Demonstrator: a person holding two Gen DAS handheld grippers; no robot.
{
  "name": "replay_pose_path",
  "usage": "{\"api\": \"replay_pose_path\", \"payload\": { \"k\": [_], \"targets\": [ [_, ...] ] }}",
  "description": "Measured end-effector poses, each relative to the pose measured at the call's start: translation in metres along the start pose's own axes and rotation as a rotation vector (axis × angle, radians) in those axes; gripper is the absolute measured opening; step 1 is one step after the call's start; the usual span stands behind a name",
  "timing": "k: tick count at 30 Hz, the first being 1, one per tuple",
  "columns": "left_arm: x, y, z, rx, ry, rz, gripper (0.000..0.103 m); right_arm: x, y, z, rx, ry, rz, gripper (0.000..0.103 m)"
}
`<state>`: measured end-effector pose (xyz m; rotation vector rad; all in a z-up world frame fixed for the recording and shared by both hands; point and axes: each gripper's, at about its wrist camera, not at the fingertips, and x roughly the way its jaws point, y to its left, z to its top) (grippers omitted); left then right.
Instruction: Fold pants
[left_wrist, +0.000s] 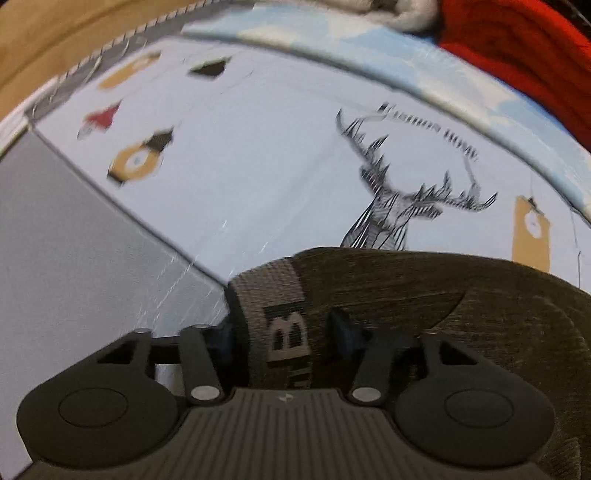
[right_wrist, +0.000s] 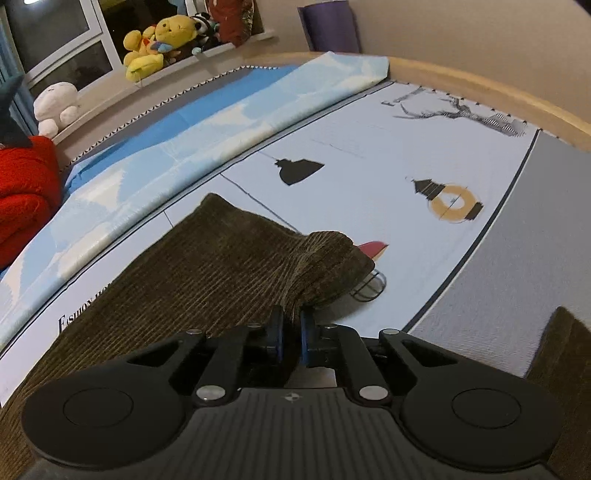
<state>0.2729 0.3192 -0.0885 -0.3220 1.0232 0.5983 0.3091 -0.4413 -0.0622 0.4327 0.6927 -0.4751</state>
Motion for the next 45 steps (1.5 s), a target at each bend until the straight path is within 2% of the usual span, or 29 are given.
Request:
{"api": "replay_pose_path", "payload": {
  "k": [5,6,8,9,10,12,13,15,17,18,19,20,23,25,29,31,33,36,38,39,42,44,45],
  "targets": [
    [-0.017,-0.015,0.003,0.021,-0.05,-0.068,0.041,-0.016,-0.024,0.009,-0.016,-0.07,-0.132,0.007],
    [-0.019,-0.02,0.002,0.043,-0.053,-0.083,0.041,-0.014,-0.031,0.009,-0.014,-0.054,-0.172,0.007],
    [-0.021,-0.033,0.001,0.102,-0.053,-0.095,0.042,-0.002,-0.051,0.005,0.029,0.048,-0.263,0.008],
    [-0.022,-0.037,0.001,0.125,-0.05,-0.092,0.043,0.003,-0.06,0.002,0.059,0.095,-0.302,0.01],
    [-0.022,-0.04,0.001,0.142,-0.045,-0.083,0.044,0.004,-0.067,0.0,0.095,0.119,-0.34,0.018],
    [-0.021,-0.04,0.003,0.141,-0.031,-0.079,0.045,-0.004,-0.066,0.005,0.115,0.093,-0.385,0.027],
    [-0.022,-0.039,0.004,0.128,-0.021,-0.08,0.046,-0.01,-0.06,0.009,0.102,0.051,-0.396,0.027],
    [-0.023,-0.037,0.006,0.104,-0.005,-0.077,0.047,-0.022,-0.04,0.015,0.065,-0.037,-0.344,0.029],
    [-0.025,-0.035,0.008,0.087,0.001,-0.073,0.048,-0.027,-0.014,0.018,0.035,-0.086,-0.21,0.037],
    [-0.025,-0.035,0.008,0.078,0.002,-0.07,0.048,-0.026,-0.002,0.019,0.025,-0.087,-0.135,0.045],
    [-0.026,-0.034,0.008,0.071,0.003,-0.067,0.049,-0.021,0.014,0.018,0.009,-0.065,-0.04,0.051],
    [-0.026,-0.033,0.008,0.067,0.004,-0.067,0.049,-0.015,0.026,0.016,0.001,-0.039,0.026,0.052],
    [-0.025,-0.032,0.008,0.059,0.01,-0.061,0.051,0.008,0.06,0.007,0.012,0.047,0.139,0.053],
    [-0.025,-0.034,0.008,0.06,0.013,-0.055,0.051,0.024,0.075,0.001,0.04,0.083,0.16,0.053],
    [-0.022,-0.039,0.008,0.096,0.012,-0.049,0.051,0.052,0.095,-0.006,0.11,0.134,0.118,0.055],
    [-0.02,-0.041,0.008,0.106,0.011,-0.055,0.051,0.063,0.106,-0.012,0.083,0.13,0.072,0.056],
    [-0.016,-0.041,0.009,0.127,0.01,-0.061,0.052,0.065,0.124,-0.014,-0.019,0.087,0.015,0.056],
    [-0.012,-0.042,0.009,0.159,0.005,-0.07,0.051,0.071,0.138,-0.021,-0.134,0.061,-0.065,0.054],
    [-0.009,-0.043,0.008,0.179,-0.002,-0.073,0.049,0.073,0.147,-0.023,-0.183,0.023,-0.122,0.031],
    [-0.009,-0.043,0.008,0.181,-0.005,-0.072,0.047,0.074,0.148,-0.022,-0.191,0.005,-0.135,0.01],
    [-0.009,-0.046,0.009,0.182,-0.02,-0.087,0.044,0.071,0.134,-0.014,-0.09,-0.077,-0.108,0.005],
    [-0.011,-0.048,0.01,0.18,-0.033,-0.129,0.043,0.062,0.126,-0.007,-0.007,-0.196,-0.029,0.005],
    [-0.012,-0.05,0.011,0.186,-0.039,-0.136,0.043,0.06,0.126,-0.001,-0.02,-0.217,0.007,0.005]
  ]
}}
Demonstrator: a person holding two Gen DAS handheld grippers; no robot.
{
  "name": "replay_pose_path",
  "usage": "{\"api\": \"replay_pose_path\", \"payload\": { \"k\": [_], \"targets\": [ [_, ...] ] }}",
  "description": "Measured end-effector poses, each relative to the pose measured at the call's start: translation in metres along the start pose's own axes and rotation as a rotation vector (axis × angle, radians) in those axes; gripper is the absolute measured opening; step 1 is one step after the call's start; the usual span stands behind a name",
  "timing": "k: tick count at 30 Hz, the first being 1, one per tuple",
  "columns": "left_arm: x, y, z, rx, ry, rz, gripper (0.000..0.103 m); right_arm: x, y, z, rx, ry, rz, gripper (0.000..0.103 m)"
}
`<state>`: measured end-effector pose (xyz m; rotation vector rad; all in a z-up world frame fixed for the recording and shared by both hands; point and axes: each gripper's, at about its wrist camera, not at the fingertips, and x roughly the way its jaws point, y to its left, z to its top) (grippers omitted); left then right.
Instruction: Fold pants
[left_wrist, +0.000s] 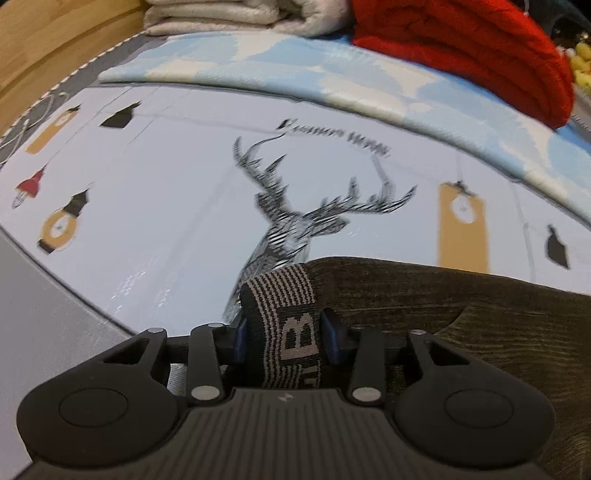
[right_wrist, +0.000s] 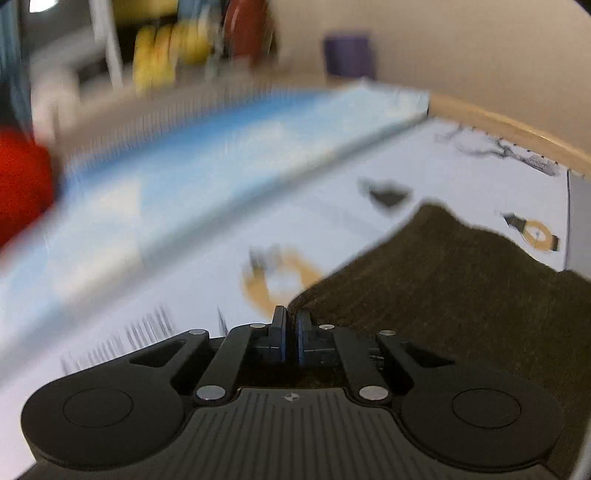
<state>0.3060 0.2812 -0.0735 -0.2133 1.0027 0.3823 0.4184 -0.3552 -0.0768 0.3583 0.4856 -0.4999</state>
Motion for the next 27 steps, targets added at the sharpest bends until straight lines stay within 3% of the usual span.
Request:
{"api": "replay_pose_path", "payload": {
  "k": [2,3,5,9,12,16,20,23,27],
  "targets": [
    [0.0,-0.003,0.002,0.015,0.004,0.005,0.045,0.008,-0.002,0.007,-0.006,0.072,0.037,0.008],
    [0.001,-0.002,0.003,0.009,0.012,0.001,0.047,0.012,-0.009,0.01,0.011,0.136,0.035,0.013],
    [0.0,0.001,0.005,-0.018,0.023,-0.011,0.047,0.006,-0.024,0.013,0.046,0.179,0.015,0.019],
    [-0.021,0.002,0.01,-0.053,0.005,-0.02,0.048,-0.037,-0.05,0.024,0.036,0.162,-0.004,0.031],
    [-0.047,0.004,0.008,-0.05,-0.024,-0.046,0.049,-0.076,-0.061,0.03,0.042,0.149,0.056,0.031],
    [-0.095,0.022,-0.002,-0.045,-0.054,-0.142,0.049,-0.154,-0.065,0.034,-0.094,0.103,0.164,0.034],
    [-0.141,0.058,-0.034,-0.011,-0.028,-0.21,0.049,-0.236,-0.074,0.033,-0.27,0.039,0.269,0.041],
    [-0.158,0.089,-0.074,-0.054,0.014,-0.186,0.05,-0.291,-0.089,0.028,-0.36,0.005,0.336,0.047],
    [-0.147,0.108,-0.133,-0.115,0.057,-0.164,0.054,-0.338,-0.119,0.011,-0.409,-0.003,0.364,0.052]
  ]
}}
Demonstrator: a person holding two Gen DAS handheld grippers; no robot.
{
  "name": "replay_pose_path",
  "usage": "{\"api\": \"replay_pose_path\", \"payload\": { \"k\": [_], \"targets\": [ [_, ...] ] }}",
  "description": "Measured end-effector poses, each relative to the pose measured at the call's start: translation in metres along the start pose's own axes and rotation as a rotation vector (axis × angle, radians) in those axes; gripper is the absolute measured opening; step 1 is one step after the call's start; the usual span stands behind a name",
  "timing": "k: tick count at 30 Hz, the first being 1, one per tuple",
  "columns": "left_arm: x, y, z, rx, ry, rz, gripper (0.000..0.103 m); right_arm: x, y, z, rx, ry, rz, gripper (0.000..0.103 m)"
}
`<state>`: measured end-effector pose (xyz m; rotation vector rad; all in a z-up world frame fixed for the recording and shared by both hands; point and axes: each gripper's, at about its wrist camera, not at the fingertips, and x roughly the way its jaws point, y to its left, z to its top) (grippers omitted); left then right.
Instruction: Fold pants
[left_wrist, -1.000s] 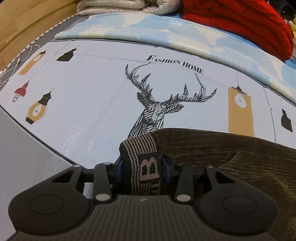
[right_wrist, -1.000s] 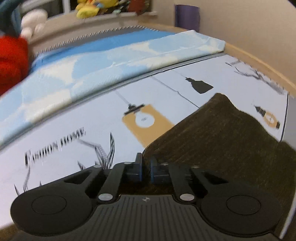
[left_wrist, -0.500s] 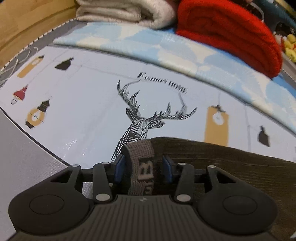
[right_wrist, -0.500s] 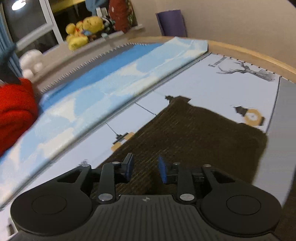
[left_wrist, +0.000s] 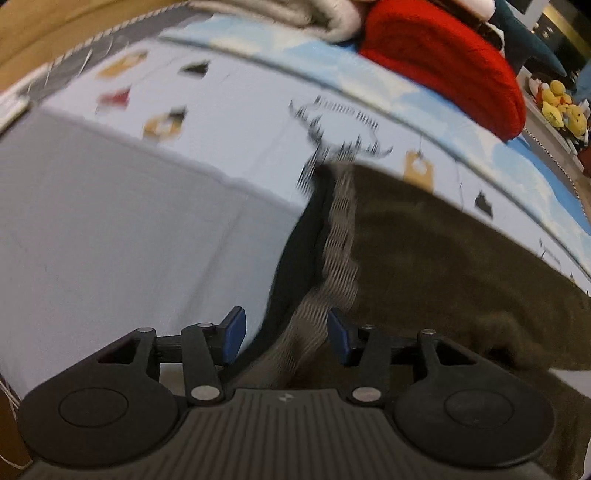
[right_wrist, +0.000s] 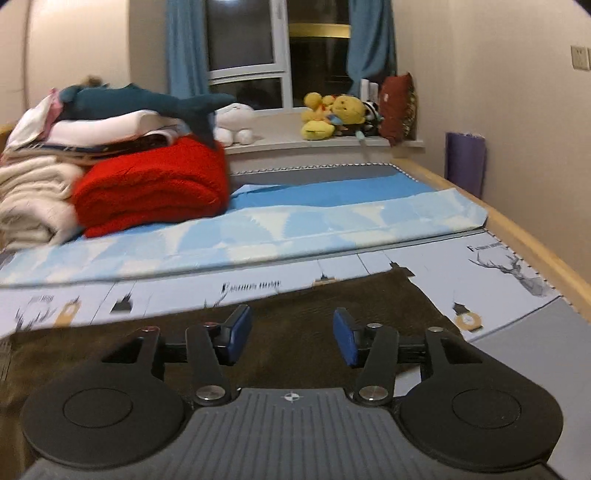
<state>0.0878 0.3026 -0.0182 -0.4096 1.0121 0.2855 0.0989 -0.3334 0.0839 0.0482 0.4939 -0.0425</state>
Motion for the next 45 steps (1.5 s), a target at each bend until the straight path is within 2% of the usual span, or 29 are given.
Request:
{"api": "replay_pose_path", "payload": {
  "k": [1,2,3,5,6,9,12,15,19,21,23,24,27,31,33,35,36,38,41,42,45],
  "targets": [
    [0.009,0.003,-0.013,0.015,0.029,0.011,0.054,-0.008,-0.002,-0.008,0.004,0.009,-0.001,0.052],
    [0.017,0.001,-0.021,0.061,0.068,0.054,0.054,-0.014,-0.005,-0.015,0.015,0.016,-0.006,0.052],
    [0.02,-0.002,-0.025,0.11,0.063,0.093,0.054,-0.018,-0.008,-0.024,0.037,0.027,-0.018,0.052],
    [0.021,-0.011,-0.028,0.225,0.017,0.154,0.063,-0.019,-0.013,-0.04,0.052,0.057,-0.036,0.052],
    [0.021,-0.013,-0.029,0.243,0.003,0.158,0.074,-0.019,-0.015,-0.047,0.037,0.062,-0.053,0.052],
    [0.031,-0.012,-0.032,0.244,0.046,0.151,0.075,-0.015,-0.013,-0.061,-0.049,0.074,-0.115,0.051],
    [0.039,-0.014,-0.034,0.28,0.059,0.179,0.07,-0.014,-0.018,-0.066,-0.035,0.084,-0.119,0.051],
    [0.043,-0.014,-0.037,0.296,0.07,0.152,0.054,-0.013,-0.027,-0.07,0.003,0.121,-0.126,0.051],
    [0.043,-0.023,-0.041,0.345,0.062,0.169,0.036,-0.013,-0.029,-0.075,-0.012,0.126,-0.139,0.051],
    [0.041,-0.025,-0.042,0.358,0.056,0.172,0.031,-0.012,-0.028,-0.076,-0.025,0.132,-0.139,0.051],
    [0.038,-0.022,-0.042,0.349,0.051,0.179,0.019,-0.01,-0.026,-0.076,-0.03,0.136,-0.139,0.051],
    [0.038,-0.018,-0.041,0.337,0.05,0.189,0.019,-0.01,-0.025,-0.076,-0.028,0.136,-0.137,0.051],
    [0.034,-0.002,-0.039,0.249,0.067,0.153,0.02,-0.009,-0.022,-0.075,-0.029,0.136,-0.126,0.051],
    [0.018,-0.01,-0.04,0.281,0.014,0.16,0.023,-0.005,-0.017,-0.074,-0.052,0.145,-0.112,0.051],
    [0.003,-0.017,-0.041,0.298,-0.055,0.103,0.023,-0.003,-0.013,-0.074,-0.066,0.147,-0.107,0.051],
    [-0.003,-0.025,-0.046,0.315,-0.067,0.015,0.023,-0.001,-0.011,-0.074,-0.082,0.15,-0.102,0.052],
    [-0.002,-0.03,-0.049,0.346,-0.052,-0.023,0.024,0.0,-0.01,-0.074,-0.087,0.152,-0.1,0.052],
    [0.007,-0.041,-0.058,0.434,0.0,-0.034,0.025,0.001,-0.008,-0.074,-0.091,0.156,-0.098,0.052],
    [0.043,-0.042,-0.077,0.514,0.204,0.08,0.024,0.002,-0.007,-0.074,-0.092,0.161,-0.094,0.052],
    [0.041,-0.044,-0.077,0.537,0.193,0.075,0.024,0.002,-0.007,-0.074,-0.093,0.162,-0.093,0.052],
    [0.036,-0.045,-0.072,0.481,0.176,0.064,0.024,0.004,-0.005,-0.074,-0.102,0.168,-0.089,0.052]
  ]
}}
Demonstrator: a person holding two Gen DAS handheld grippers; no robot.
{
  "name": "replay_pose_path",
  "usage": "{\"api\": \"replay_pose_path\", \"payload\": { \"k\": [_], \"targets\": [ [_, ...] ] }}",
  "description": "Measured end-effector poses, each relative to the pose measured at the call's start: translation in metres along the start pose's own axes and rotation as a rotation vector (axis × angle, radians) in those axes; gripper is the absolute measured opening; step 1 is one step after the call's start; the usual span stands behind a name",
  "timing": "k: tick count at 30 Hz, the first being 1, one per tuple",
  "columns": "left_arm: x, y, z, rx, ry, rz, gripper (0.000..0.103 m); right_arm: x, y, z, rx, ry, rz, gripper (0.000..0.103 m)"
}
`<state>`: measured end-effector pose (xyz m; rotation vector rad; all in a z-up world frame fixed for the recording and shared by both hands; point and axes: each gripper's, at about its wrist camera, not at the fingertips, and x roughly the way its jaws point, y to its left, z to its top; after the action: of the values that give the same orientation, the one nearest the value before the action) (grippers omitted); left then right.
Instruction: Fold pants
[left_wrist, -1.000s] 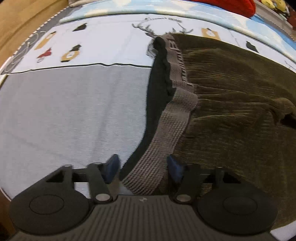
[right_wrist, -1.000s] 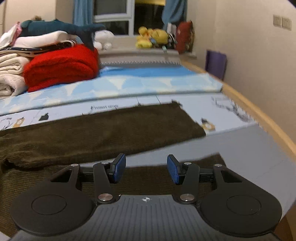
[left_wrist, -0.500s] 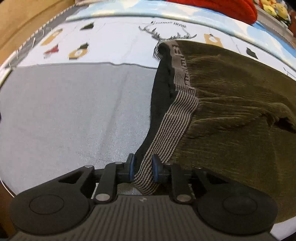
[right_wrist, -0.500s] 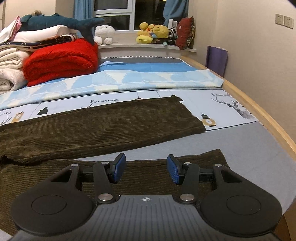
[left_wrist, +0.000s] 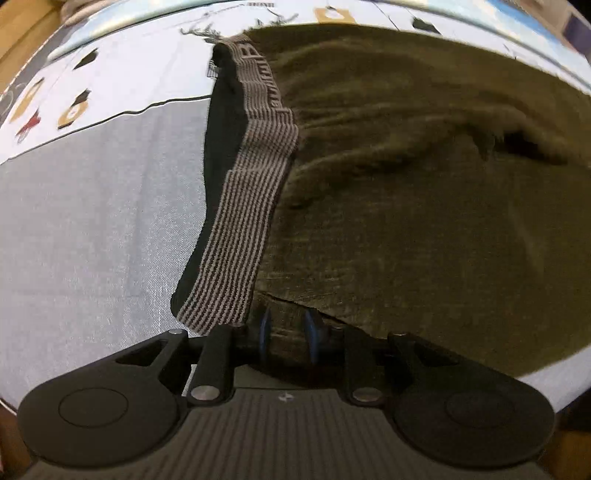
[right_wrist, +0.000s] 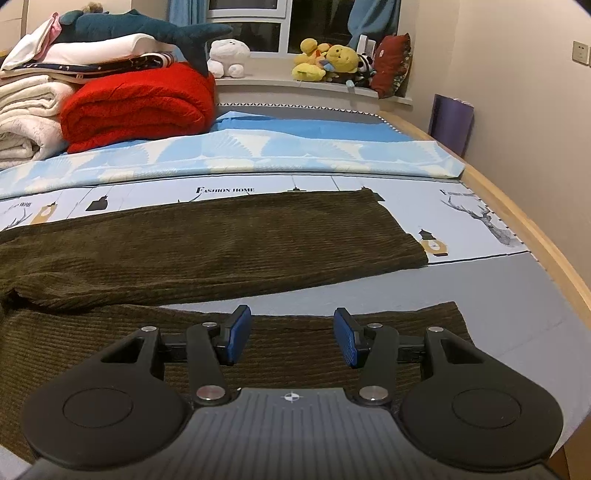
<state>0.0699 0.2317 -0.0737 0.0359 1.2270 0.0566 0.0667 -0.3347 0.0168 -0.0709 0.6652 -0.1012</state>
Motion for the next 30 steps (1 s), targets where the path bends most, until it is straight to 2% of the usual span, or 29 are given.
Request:
{"api": "replay_pose_path", "payload": {
  "k": [2,5,7,11,12,14,16,21,23,24,25,28,30],
  "targets": [
    [-0.008,-0.005,0.0,0.023,-0.046,0.01,0.026,0.001,0.002,0.0,-0.012,0.001,-0.002,0.052],
    [-0.014,-0.007,0.004,0.005,-0.087,0.005,0.028,0.003,0.003,0.0,-0.019,0.006,-0.002,0.052],
    [-0.019,-0.004,0.009,-0.017,-0.129,0.007,0.043,0.005,0.004,0.0,-0.019,0.009,-0.002,0.052],
    [-0.028,0.0,0.018,-0.066,-0.201,0.01,0.049,0.01,0.007,0.003,-0.025,0.013,0.001,0.052],
    [-0.029,0.0,0.021,-0.076,-0.216,0.018,0.055,0.011,0.008,0.004,-0.027,0.013,0.001,0.052],
    [-0.033,-0.004,0.027,-0.084,-0.24,0.033,0.058,0.014,0.011,0.005,-0.034,0.015,0.002,0.052],
    [-0.034,-0.005,0.033,-0.09,-0.253,0.05,0.068,0.016,0.012,0.006,-0.041,0.013,0.003,0.052],
    [-0.034,-0.01,0.045,-0.093,-0.3,0.049,0.068,0.021,0.017,0.008,-0.056,0.007,-0.004,0.052],
    [-0.033,-0.013,0.05,-0.098,-0.318,0.039,0.062,0.023,0.018,0.01,-0.056,0.003,-0.006,0.052],
    [-0.033,-0.014,0.054,-0.103,-0.328,0.035,0.049,0.025,0.018,0.011,-0.054,0.0,-0.007,0.052],
    [-0.033,-0.016,0.058,-0.105,-0.338,0.034,0.03,0.026,0.018,0.013,-0.053,-0.002,-0.009,0.052],
    [-0.036,-0.019,0.069,-0.137,-0.371,-0.001,0.004,0.028,0.02,0.017,-0.049,-0.013,-0.011,0.052],
    [-0.038,-0.017,0.078,-0.188,-0.383,-0.065,0.001,0.028,0.022,0.019,-0.045,-0.024,-0.016,0.05]
  ]
}}
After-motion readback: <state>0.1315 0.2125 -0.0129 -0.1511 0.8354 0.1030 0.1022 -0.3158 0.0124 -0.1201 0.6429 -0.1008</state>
